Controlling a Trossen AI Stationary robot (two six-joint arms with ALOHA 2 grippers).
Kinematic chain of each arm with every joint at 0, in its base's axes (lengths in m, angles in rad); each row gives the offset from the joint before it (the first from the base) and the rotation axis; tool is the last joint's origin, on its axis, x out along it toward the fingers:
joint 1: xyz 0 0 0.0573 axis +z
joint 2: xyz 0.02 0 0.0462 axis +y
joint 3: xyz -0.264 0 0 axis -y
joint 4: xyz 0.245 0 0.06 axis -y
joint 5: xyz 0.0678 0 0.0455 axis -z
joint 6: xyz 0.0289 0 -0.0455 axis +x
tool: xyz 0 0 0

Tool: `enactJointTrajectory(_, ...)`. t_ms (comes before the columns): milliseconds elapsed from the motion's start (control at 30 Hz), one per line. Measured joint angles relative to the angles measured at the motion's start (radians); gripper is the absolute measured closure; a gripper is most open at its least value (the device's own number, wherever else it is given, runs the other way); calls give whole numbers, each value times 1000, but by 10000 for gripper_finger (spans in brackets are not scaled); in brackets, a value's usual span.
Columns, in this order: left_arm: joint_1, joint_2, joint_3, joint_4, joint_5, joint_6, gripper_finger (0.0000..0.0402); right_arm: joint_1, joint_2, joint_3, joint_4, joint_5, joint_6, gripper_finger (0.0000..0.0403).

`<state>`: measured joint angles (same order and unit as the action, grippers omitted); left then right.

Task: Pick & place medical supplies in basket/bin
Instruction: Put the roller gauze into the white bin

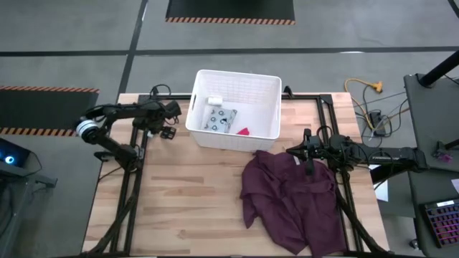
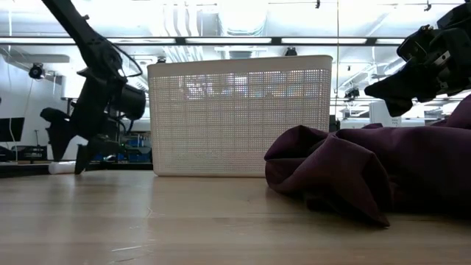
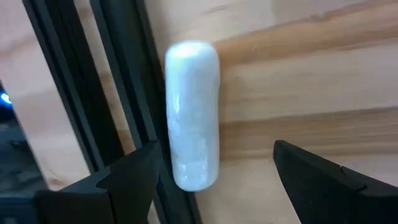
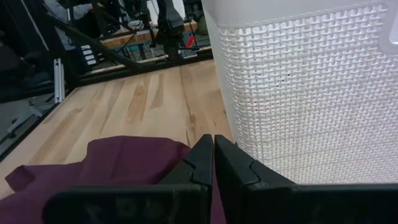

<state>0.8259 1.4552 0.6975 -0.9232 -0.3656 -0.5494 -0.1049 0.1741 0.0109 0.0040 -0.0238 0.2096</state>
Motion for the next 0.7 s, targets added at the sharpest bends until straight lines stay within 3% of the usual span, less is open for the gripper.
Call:
enactJointTrajectory(400,2,180,70,-18,-6,83,115,0,0,0,0,0,0,394)
enactJointTrajectory(700,34,187,87,8,15,148,221,0,0,0,0,0,0,394)
